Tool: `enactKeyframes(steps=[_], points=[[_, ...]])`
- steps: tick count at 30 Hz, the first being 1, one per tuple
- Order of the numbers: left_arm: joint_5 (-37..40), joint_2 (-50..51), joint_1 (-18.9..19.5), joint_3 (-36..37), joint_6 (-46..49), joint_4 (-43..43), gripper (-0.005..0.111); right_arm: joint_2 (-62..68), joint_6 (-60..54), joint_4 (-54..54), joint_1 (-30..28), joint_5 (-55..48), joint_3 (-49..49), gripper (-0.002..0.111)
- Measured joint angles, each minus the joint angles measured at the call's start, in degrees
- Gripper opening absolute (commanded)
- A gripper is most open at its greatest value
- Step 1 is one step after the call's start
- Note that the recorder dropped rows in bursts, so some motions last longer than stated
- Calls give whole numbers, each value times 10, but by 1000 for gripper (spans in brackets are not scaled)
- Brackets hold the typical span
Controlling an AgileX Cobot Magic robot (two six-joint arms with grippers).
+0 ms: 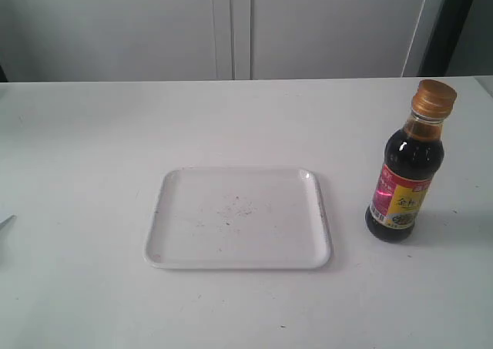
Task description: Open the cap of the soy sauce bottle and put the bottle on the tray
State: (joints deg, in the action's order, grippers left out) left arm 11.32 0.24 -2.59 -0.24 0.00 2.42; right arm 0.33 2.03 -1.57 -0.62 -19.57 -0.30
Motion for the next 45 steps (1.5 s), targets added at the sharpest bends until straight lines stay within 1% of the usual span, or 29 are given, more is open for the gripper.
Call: enactKeyframes(steps=[3, 8, 13, 17, 19, 20, 21, 24, 25, 26, 27, 31, 38, 45], points=[[-11, 0, 0, 0, 0, -1, 0, 0, -1, 0, 0, 14, 0, 0], [-52, 0, 0, 0, 0, 0, 0, 0, -1, 0, 0, 36, 0, 0], [-64, 0, 0, 0, 0, 3, 0, 0, -20, -2, 0, 62, 0, 0], [-87, 0, 0, 0, -35, 19, 0, 0, -28, -4, 0, 85, 0, 0], [-128, 0, 0, 0, -67, 24, 0, 0, -31, -5, 0, 98, 0, 0], [-175, 0, 0, 0, -98, 24, 0, 0, -31, -5, 0, 109, 0, 0], [-202, 0, 0, 0, -116, 22, 0, 0, -31, -5, 0, 114, 0, 0], [-347, 0, 0, 0, -241, -81, 0, 0, -31, -3, 0, 128, 0, 0], [-380, 2, 0, 0, -284, -120, 0, 0, -31, 1, 0, 133, 0, 0], [-398, 14, 0, -8, -322, -156, 0, 0, -31, 12, 0, 137, 0, 0], [-409, 31, 0, -21, -340, -184, 0, 0, -31, 32, 0, 140, 0, 0], [-442, 135, 0, -81, -364, -241, 0, 0, -29, 62, 0, 147, 0, 0], [-513, 266, 0, -132, -391, -306, 0, 0, -29, 69, 0, 152, 0, 0], [-549, 384, 0, -181, -401, -359, 0, 0, -29, 70, 0, 152, 0, 0]])
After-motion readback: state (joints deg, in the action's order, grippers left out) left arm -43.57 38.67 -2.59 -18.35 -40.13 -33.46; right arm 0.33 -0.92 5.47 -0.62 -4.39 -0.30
